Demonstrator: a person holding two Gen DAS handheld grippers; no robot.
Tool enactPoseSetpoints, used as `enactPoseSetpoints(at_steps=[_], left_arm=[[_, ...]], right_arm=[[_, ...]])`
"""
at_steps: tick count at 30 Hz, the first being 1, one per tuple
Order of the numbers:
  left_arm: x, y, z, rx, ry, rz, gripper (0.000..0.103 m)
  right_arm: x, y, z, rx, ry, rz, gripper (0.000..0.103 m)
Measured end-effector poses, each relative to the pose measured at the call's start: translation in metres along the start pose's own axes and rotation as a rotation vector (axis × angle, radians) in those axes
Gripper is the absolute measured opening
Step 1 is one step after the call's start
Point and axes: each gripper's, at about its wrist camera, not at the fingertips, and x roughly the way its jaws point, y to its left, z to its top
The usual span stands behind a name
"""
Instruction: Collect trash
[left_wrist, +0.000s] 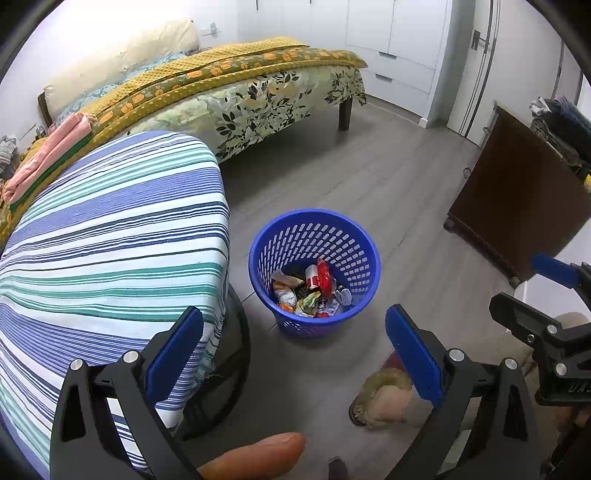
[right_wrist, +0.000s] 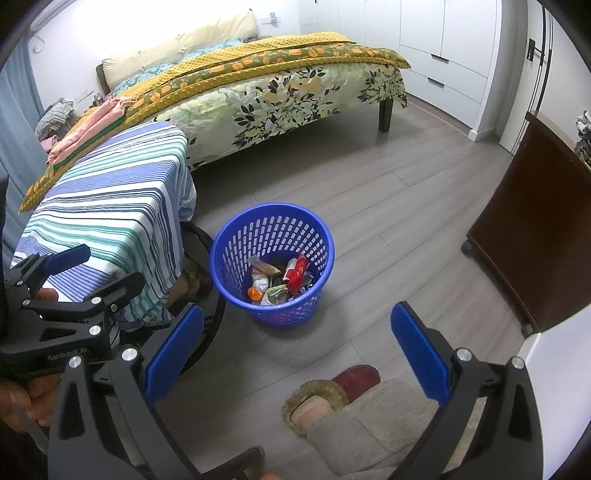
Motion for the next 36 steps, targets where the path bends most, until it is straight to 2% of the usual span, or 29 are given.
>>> enactPoseSetpoints(at_steps=[36], left_arm=[[-0.0045,-0.0007,0.002,0.01,-0.009,0.016,0.098]], right_arm=[[-0.0014,0.002,0.0,-0.004,0.0,0.0,0.098]])
